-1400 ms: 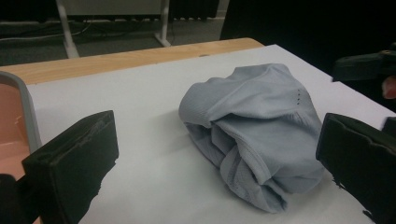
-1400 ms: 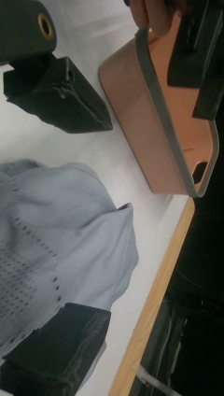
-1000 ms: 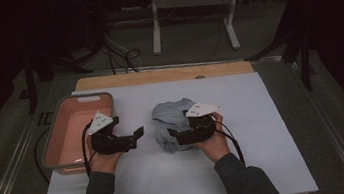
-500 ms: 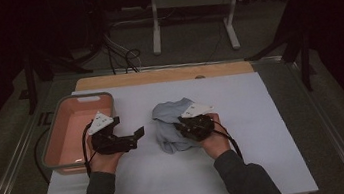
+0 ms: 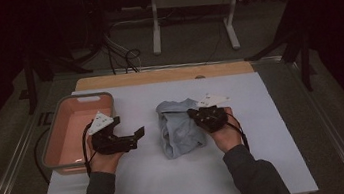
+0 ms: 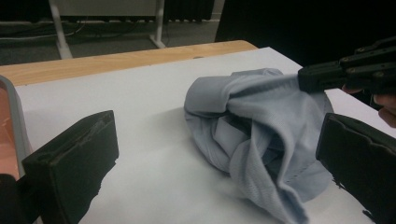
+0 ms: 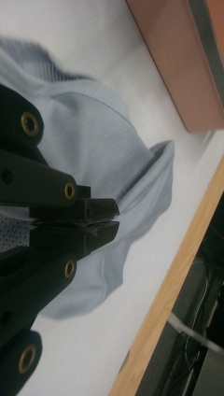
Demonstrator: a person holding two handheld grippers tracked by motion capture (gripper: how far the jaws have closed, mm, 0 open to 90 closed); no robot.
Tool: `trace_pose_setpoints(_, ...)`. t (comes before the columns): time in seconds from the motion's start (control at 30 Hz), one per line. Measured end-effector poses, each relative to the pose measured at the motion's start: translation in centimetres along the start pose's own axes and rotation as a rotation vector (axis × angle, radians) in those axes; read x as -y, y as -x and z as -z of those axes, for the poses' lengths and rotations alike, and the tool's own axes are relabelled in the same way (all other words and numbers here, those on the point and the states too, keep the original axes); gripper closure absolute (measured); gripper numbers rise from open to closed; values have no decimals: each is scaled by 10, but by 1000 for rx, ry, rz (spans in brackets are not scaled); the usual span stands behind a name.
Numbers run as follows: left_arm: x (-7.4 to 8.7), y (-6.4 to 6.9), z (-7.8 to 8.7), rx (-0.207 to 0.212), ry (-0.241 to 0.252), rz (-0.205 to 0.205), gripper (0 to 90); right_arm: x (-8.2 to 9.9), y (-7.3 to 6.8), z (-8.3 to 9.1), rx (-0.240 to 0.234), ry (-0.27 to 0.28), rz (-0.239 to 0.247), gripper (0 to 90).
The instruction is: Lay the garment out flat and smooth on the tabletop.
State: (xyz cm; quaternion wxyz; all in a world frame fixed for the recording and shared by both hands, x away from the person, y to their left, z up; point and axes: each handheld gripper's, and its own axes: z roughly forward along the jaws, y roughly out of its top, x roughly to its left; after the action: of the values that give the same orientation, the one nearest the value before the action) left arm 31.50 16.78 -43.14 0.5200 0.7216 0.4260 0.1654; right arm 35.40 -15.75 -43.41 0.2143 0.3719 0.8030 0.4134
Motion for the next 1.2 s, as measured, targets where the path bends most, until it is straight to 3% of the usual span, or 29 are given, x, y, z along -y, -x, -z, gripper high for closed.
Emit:
trace_pose_setpoints(0.43, 1, 1, -2, 1, -3, 1, 6, 7, 30, 18, 64, 5, -45, 877)
trace_pose_setpoints(1.2, -2, 1, 2, 6, 8, -3, 6, 21, 64, 36, 139, -20, -85, 877)
